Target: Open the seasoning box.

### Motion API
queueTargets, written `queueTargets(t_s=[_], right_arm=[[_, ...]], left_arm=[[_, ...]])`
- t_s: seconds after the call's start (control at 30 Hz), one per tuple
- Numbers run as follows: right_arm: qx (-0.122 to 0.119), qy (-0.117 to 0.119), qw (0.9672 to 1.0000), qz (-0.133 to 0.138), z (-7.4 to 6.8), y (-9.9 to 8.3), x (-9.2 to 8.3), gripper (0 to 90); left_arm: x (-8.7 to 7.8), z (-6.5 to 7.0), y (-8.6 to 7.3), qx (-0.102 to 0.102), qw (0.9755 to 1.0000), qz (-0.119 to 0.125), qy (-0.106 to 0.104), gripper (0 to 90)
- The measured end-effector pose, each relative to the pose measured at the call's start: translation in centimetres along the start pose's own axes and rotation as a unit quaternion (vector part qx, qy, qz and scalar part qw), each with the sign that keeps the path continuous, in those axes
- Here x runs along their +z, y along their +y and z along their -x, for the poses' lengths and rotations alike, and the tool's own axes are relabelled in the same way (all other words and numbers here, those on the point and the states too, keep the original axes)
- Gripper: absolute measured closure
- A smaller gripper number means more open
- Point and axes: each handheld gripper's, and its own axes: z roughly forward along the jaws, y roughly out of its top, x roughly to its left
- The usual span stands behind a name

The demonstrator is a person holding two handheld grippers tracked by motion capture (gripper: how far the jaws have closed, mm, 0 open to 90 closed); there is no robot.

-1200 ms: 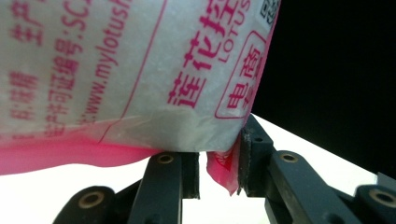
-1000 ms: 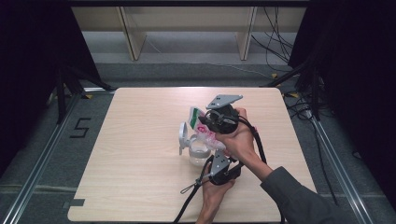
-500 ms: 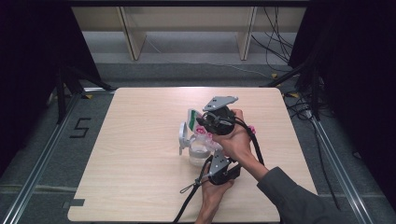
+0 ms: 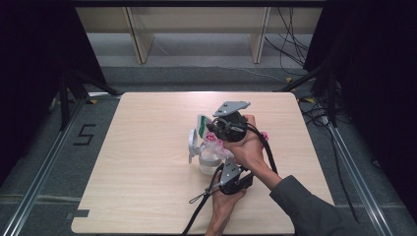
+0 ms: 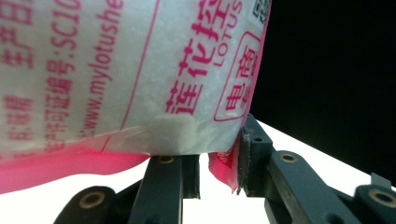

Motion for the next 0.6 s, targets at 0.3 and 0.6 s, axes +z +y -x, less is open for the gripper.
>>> queueTargets(t_s=[0.3, 0.6], right_arm=[[-0.002, -0.006, 1.0000, 0.004, -0.06, 0.01, 0.15, 90.0], [-0.017, -0.008, 0.9998, -0.002, -0.32, -0.03, 0.55, 89.9]], left_arm=[[0.05, 0.08, 0.00, 0.000, 1.0000, 0.006, 0.000, 72.9], [-0.01, 0.02, 0.02, -0.002, 1.0000, 0.004, -0.002, 72.9]])
